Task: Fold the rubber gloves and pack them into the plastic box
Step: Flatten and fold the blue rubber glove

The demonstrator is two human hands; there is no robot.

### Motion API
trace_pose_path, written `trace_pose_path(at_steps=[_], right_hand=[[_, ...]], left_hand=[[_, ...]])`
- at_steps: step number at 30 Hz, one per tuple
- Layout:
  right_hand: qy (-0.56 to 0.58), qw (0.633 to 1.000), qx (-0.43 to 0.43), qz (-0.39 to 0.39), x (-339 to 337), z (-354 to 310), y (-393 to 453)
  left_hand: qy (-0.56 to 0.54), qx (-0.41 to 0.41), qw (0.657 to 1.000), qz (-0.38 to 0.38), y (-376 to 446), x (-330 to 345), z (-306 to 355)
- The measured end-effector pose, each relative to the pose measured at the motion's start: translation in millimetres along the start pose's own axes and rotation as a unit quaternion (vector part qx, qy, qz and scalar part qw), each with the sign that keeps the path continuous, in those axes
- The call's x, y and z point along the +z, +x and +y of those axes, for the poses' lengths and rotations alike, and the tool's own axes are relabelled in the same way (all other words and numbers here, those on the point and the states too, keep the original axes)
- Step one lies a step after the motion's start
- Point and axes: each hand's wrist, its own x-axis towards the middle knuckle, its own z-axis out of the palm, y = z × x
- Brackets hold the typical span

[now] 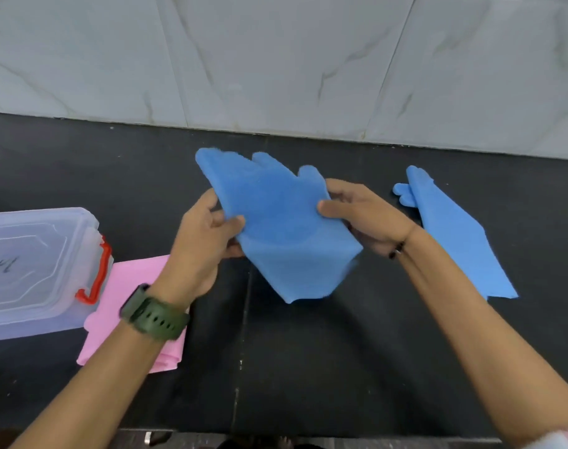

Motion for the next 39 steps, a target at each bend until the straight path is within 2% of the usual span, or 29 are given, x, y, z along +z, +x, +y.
trace_pose_path(at_steps=[4, 6, 8, 10, 13, 16, 20, 22, 24, 25, 27, 28, 29, 31, 33, 36, 39], right_hand=[[0.169, 0.981, -0.034, -0.084, 10.6, 3.5, -66.8], [0.228, 0.968, -0.051, -0.094, 17.3, 10.0, -78.0], [0.228, 0.972, -0.043, -0.041, 24.7, 22.1, -73.3], [0.212, 0.976, 0.002, 0.045, 34.8, 39.5, -58.6], [0.096, 0.979, 0.100, 0.151, 50.7, 67.2, -41.0], [-0.044, 0.975, 0.124, 0.181, 56.7, 84.0, -35.8], [-0.159, 0.957, 0.131, 0.204, 60.2, 90.3, -32.9], [-0.203, 0.951, 0.130, 0.195, 61.2, 92.9, -32.7], [-0.261, 0.936, 0.137, 0.194, 63.1, 94.1, -34.3], [-0.327, 0.912, 0.142, 0.204, 64.9, 94.3, -35.2], [-0.514, 0.810, 0.120, 0.255, 68.6, 97.1, -34.2], [-0.573, 0.767, 0.082, 0.276, 70.2, 98.6, -31.9], [-0.602, 0.748, 0.044, 0.276, 71.3, 99.9, -27.6], [-0.626, 0.745, -0.002, 0.233, 71.2, 101.9, -13.4], [-0.637, 0.749, -0.001, 0.182, 69.7, 105.7, 2.9], [-0.625, 0.766, 0.012, 0.146, 69.9, 116.0, 15.2], [-0.610, 0.776, 0.004, 0.161, 68.6, 126.1, 13.6]], left_hand=[[0.026, 0.078, 0.989, -0.126, -39.9, -0.5, 26.2], [0.026, 0.077, 0.985, -0.154, -39.8, -3.2, 30.7], [0.045, 0.028, 0.987, -0.152, -26.1, -6.7, 21.0], [0.080, -0.049, 0.988, -0.125, -6.3, -9.3, -2.1], [0.134, -0.155, 0.976, -0.077, 14.2, -9.2, -42.0], [0.182, -0.194, 0.962, -0.056, 22.3, -11.5, -70.2], [0.319, -0.146, 0.936, -0.031, 25.3, -11.1, -74.0], [0.415, -0.122, 0.901, -0.017, 21.2, -8.8, -71.6], [0.522, -0.080, 0.849, 0.015, 14.1, -6.3, -71.8], [0.568, -0.049, 0.821, 0.034, 10.3, -4.7, -73.4], [0.614, 0.032, 0.787, 0.040, 1.1, 1.7, -77.4], [0.627, 0.071, 0.776, 0.017, -1.9, 6.1, -81.3], [0.646, 0.101, 0.756, -0.019, -2.9, 11.0, -86.1], [0.692, 0.128, 0.706, -0.078, -0.1, 19.0, -98.3], [0.715, 0.114, 0.683, -0.092, 6.0, 24.7, -107.8], [0.731, 0.100, 0.669, -0.094, 10.6, 25.3, -119.0], [0.721, 0.102, 0.679, -0.086, 9.9, 22.2, -126.7]])
